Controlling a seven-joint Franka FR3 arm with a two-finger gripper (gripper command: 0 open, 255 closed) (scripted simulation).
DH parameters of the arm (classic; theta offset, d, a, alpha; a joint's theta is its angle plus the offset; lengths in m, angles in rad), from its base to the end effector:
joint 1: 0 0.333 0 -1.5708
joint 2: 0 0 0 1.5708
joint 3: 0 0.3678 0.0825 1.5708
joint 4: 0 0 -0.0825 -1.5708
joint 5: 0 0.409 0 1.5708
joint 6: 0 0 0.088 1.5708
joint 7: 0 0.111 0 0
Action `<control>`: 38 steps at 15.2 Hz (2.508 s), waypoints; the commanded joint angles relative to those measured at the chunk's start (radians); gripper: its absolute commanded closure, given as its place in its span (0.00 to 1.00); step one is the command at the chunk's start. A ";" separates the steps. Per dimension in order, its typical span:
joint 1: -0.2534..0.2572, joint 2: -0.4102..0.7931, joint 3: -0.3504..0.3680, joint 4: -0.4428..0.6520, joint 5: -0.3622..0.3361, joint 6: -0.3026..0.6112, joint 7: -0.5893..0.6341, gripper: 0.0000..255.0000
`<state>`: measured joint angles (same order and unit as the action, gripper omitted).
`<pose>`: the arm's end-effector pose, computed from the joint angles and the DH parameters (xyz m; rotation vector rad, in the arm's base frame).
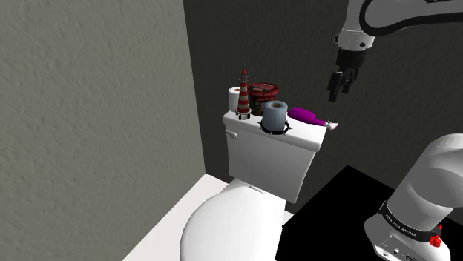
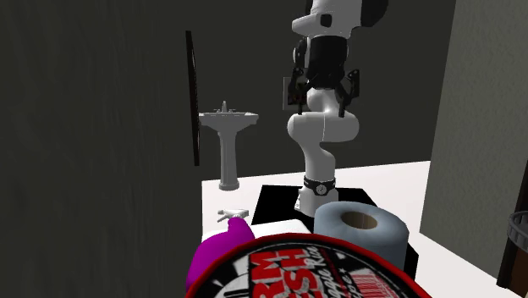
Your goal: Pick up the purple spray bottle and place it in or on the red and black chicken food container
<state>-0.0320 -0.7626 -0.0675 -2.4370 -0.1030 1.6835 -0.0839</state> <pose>0.3075 -0.0471 0.5849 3.0852 0.0217 0.0055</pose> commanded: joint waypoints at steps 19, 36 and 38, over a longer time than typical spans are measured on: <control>-0.002 0.561 -0.356 -0.011 -0.036 0.669 -0.478 0.00; 0.006 0.675 -0.378 -0.030 0.020 0.798 -0.531 1.00; 0.006 0.675 -0.378 -0.030 0.020 0.798 -0.531 1.00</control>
<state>-0.0257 -0.0878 -0.4459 -2.4673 -0.0835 2.4813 -0.6145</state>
